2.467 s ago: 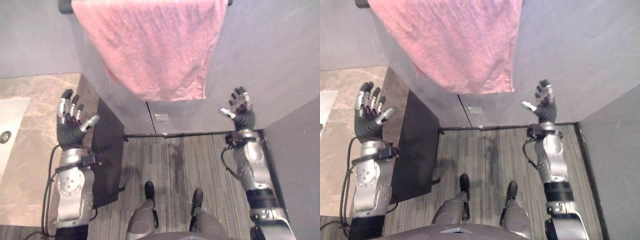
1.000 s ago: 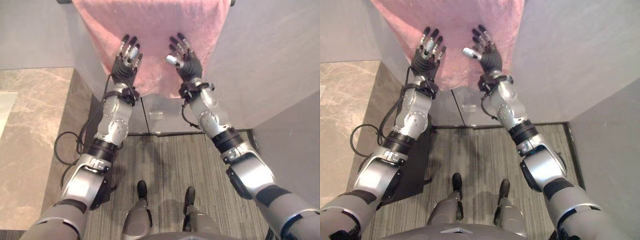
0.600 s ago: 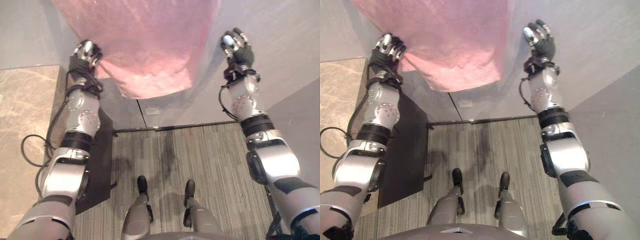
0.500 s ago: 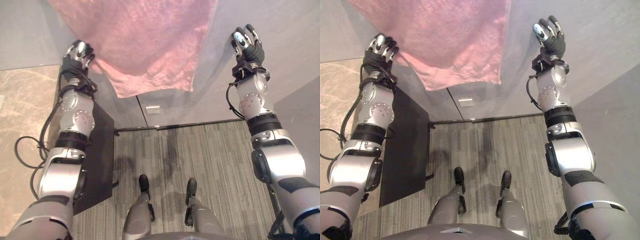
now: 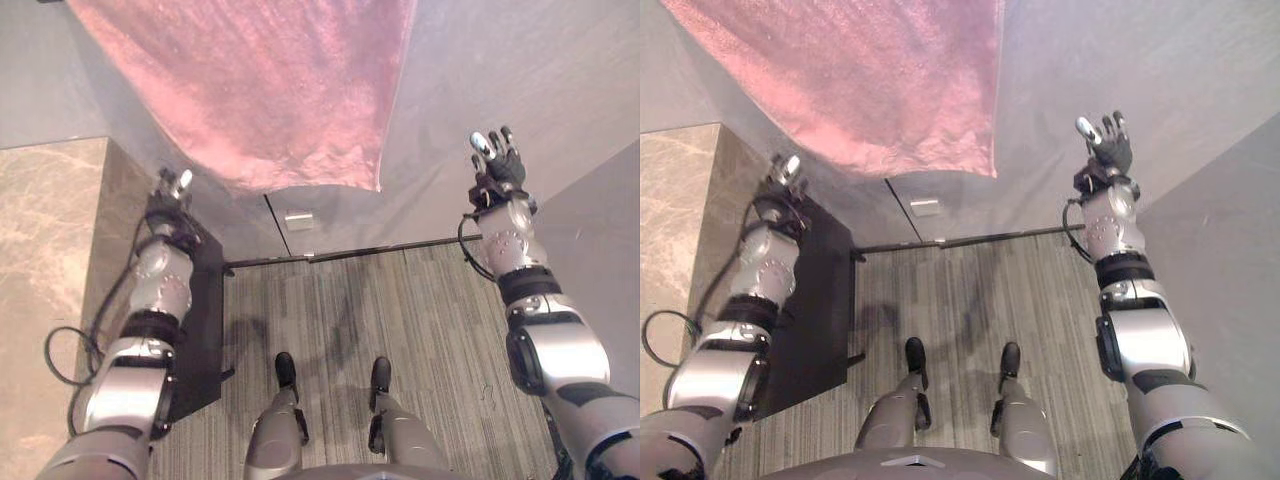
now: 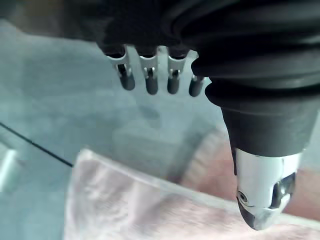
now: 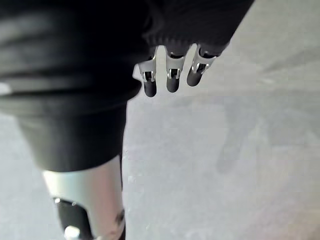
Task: Organize washtable
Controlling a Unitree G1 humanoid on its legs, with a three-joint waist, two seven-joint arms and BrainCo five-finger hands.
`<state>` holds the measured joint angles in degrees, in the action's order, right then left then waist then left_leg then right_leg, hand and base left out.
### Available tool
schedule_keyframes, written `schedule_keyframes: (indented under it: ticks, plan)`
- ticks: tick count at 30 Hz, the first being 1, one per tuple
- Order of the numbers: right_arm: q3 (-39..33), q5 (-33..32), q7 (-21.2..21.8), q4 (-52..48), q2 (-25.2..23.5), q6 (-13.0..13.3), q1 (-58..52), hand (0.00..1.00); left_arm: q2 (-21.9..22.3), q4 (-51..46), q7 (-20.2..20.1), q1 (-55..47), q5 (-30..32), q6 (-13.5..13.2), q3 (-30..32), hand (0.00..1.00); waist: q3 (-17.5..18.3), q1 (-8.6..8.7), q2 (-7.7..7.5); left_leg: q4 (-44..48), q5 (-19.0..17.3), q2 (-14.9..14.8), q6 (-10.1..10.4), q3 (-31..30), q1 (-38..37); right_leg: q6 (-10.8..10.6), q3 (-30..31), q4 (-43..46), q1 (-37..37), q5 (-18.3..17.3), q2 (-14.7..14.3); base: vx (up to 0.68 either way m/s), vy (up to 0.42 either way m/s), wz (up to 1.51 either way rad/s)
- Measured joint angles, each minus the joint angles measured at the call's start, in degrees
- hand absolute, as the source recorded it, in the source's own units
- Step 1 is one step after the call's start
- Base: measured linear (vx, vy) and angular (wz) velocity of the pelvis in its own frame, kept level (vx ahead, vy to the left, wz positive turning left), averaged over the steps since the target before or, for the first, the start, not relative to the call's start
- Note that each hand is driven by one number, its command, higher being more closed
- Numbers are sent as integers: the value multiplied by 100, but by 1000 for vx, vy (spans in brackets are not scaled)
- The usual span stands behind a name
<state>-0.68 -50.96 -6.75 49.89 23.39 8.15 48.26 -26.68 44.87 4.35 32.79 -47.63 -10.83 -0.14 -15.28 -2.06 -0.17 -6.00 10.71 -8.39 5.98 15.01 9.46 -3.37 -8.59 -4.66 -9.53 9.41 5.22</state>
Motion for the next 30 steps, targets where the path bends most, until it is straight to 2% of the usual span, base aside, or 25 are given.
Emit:
schedule_keyframes:
  ticks: [5,10,15,18,21,25,27,30]
  plan:
    - [-325,108,51,-34,-188,-8,-890,0,263,-17,-156,-816,253,117,-17,0,0,12,0,0,-84,5,11,11,-109,-34,-13,-44,128,-43,2,0,0,0]
    - [-483,568,168,-32,-429,-136,-1963,0,524,57,-349,-1608,558,175,-15,0,3,37,-1,0,-163,28,12,15,-234,-60,-12,-44,260,-145,16,0,0,0]
    - [-743,783,402,-22,-777,-216,-2886,0,975,765,-549,-2295,1139,285,22,0,74,113,2,1,-275,48,28,48,-493,-116,-5,-45,506,-237,25,85,0,-1]
    - [-1132,947,483,127,-1121,-202,-3433,0,1334,1272,-598,-2639,1677,332,327,0,272,151,14,1,-357,48,22,71,-649,-136,3,-45,652,-310,20,121,-8,-5]
    - [-1358,922,472,671,-1517,-167,-3881,0,1761,1801,-524,-2869,1734,347,763,0,428,159,20,2,-439,48,42,93,-859,-118,10,-45,840,-367,19,117,-9,-4]
    - [-1347,847,547,1317,-1911,-225,-4408,0,2091,2203,-486,-3126,1893,442,972,0,610,165,47,2,-534,49,63,91,-1040,-147,-3,-45,1027,-461,20,85,-6,0]
    - [-1416,1227,561,1679,-1988,-312,-4626,0,2228,2294,-484,-3273,1895,477,1183,0,717,172,59,5,-558,60,59,48,-1094,-158,-24,-43,1091,-487,32,48,2,3]
    - [-2080,1638,555,1897,-1984,-383,-4779,0,2263,2478,-482,-3344,2016,560,1410,0,728,199,55,18,-570,79,55,-25,-1288,-171,-149,-5,1336,-574,57,8,3,20]
